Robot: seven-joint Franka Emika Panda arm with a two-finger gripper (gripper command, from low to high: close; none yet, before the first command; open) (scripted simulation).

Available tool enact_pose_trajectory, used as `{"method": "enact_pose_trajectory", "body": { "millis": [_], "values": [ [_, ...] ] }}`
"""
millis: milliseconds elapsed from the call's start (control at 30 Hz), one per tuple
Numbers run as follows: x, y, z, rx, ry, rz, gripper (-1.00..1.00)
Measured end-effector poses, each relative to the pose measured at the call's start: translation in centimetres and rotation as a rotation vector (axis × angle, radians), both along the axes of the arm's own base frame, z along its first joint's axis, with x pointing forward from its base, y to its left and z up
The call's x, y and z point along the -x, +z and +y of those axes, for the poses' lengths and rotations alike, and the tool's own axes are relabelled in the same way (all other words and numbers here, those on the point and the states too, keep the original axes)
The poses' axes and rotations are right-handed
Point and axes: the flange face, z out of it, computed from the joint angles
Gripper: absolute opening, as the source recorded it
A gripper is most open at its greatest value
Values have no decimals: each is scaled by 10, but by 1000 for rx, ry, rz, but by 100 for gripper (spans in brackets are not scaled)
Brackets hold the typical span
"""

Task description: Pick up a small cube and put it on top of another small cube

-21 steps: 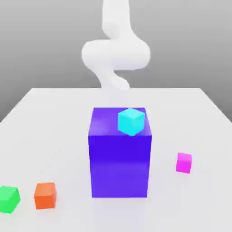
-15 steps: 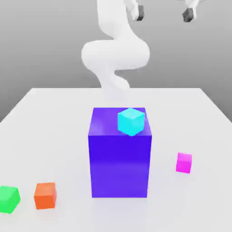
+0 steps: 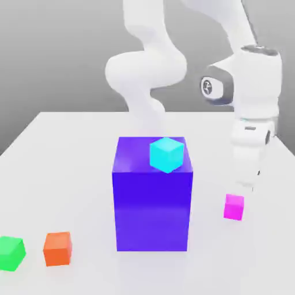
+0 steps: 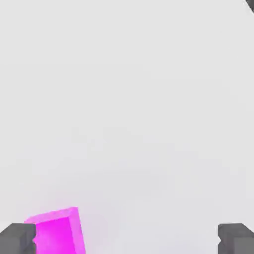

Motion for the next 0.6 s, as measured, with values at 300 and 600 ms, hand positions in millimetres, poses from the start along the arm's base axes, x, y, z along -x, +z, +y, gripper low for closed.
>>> {"method": "enact_pose_trajectory", "body": {
  "millis": [300, 600],
  "values": [
    [13, -79, -3, 22, 42, 22, -100],
    [12, -67, -2, 23, 42, 22, -100]
  ]
}}
